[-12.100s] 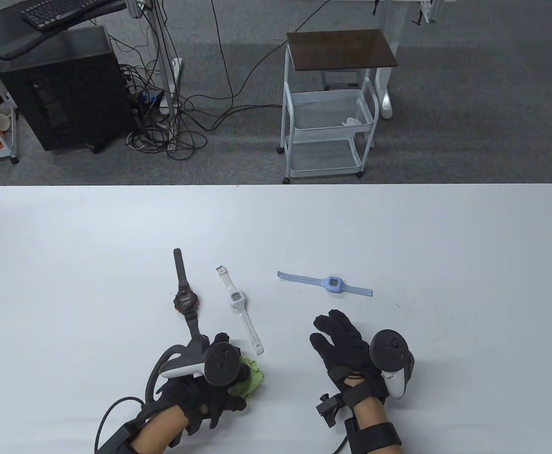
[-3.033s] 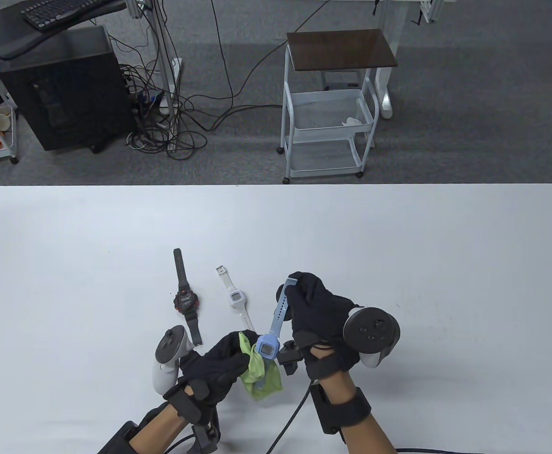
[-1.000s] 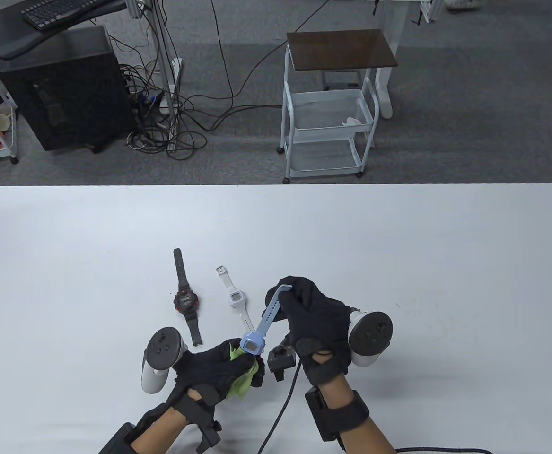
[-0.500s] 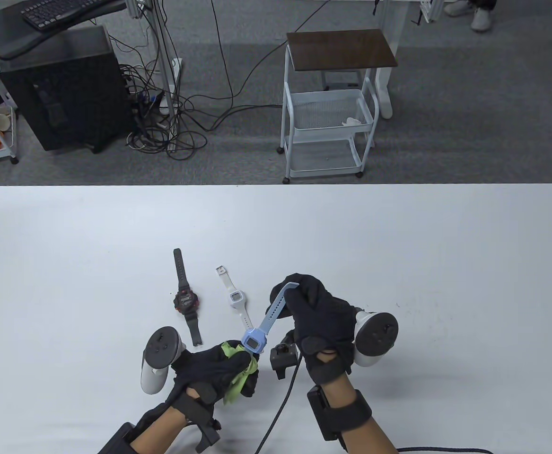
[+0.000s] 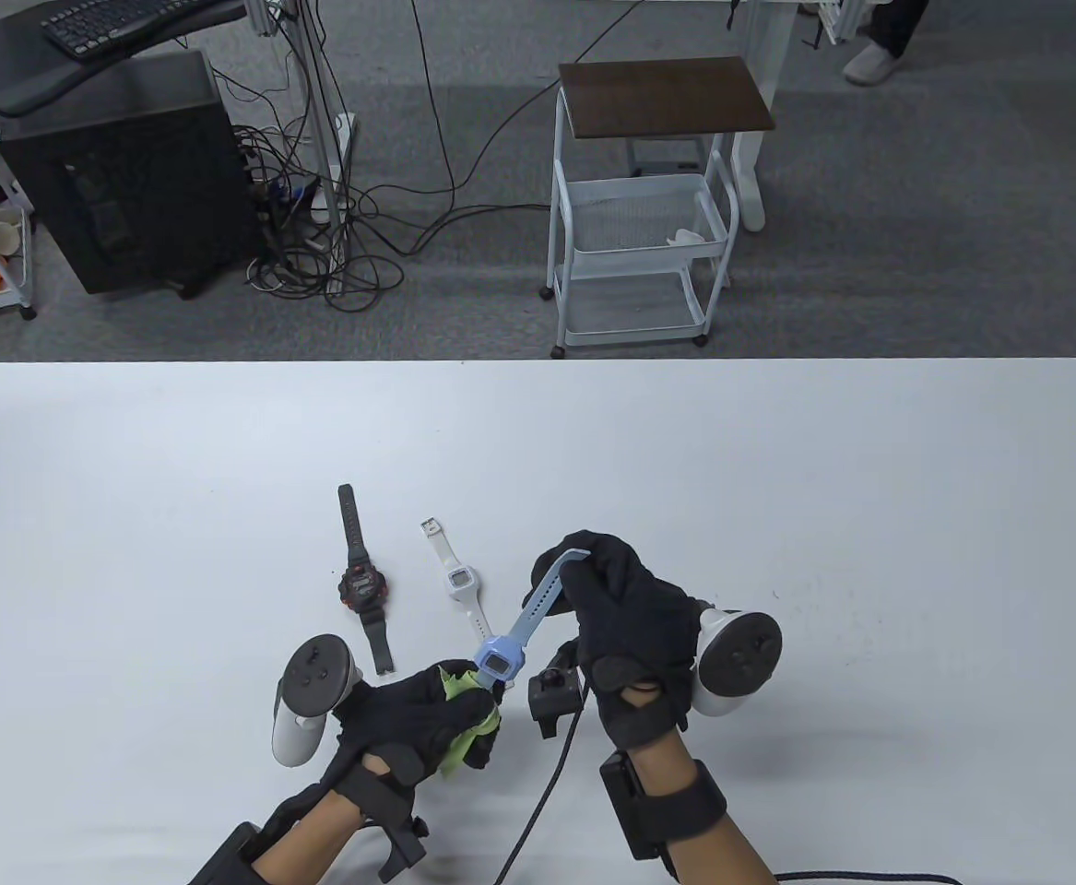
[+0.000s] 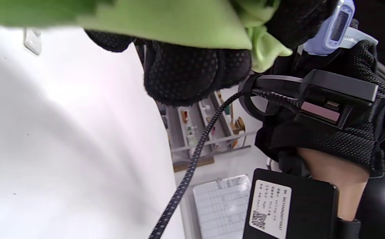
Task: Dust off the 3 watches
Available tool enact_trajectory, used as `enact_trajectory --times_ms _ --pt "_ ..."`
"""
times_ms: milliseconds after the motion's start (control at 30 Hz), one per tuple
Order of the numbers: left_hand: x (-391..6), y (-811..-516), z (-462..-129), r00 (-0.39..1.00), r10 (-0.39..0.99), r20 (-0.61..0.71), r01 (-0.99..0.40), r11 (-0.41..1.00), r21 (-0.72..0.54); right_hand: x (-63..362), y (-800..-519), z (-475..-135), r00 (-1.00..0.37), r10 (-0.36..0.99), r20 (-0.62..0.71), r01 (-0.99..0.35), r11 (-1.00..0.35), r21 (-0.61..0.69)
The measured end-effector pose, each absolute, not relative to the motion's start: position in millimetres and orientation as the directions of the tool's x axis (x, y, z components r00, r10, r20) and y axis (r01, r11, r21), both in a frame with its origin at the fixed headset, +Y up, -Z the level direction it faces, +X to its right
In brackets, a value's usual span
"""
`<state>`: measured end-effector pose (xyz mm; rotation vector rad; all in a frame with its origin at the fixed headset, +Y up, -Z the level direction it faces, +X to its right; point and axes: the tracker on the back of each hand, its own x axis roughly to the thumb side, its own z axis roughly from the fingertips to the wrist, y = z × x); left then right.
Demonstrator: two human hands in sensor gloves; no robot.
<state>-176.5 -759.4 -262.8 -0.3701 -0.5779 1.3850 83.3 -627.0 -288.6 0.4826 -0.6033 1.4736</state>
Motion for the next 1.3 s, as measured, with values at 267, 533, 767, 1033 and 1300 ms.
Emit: enact_trajectory --times_ms 267,533,767,1033,1300 --pt "-178 -759 -263 0.134 0.971 0.198 -0.803 0.224 -0.553 87 -627 -289 -0.005 0.766 0.643 -0.995 0.061 -0.079" --pt "-178 -760 -264 0.170 0.962 0.212 -0.799 0.261 -0.542 87 -627 -289 -0.002 0.762 0.647 -0.995 0.064 -0.080" --pt "-178 -759 -263 0.194 0.950 0.243 -0.788 0.298 -0.538 91 -626 -289 0.011 0.759 0.651 -0.992 0.090 -0.088" --pt "-178 -756 -262 0.260 0.928 0.268 -0.779 0.366 -0.510 93 -625 -288 0.018 0.755 0.656 -0.989 0.108 -0.098" --pt "-184 -757 -262 0.222 0.952 0.211 -0.815 0.300 -0.496 96 -623 -285 -0.009 0.731 0.682 -0.986 0.106 -0.126"
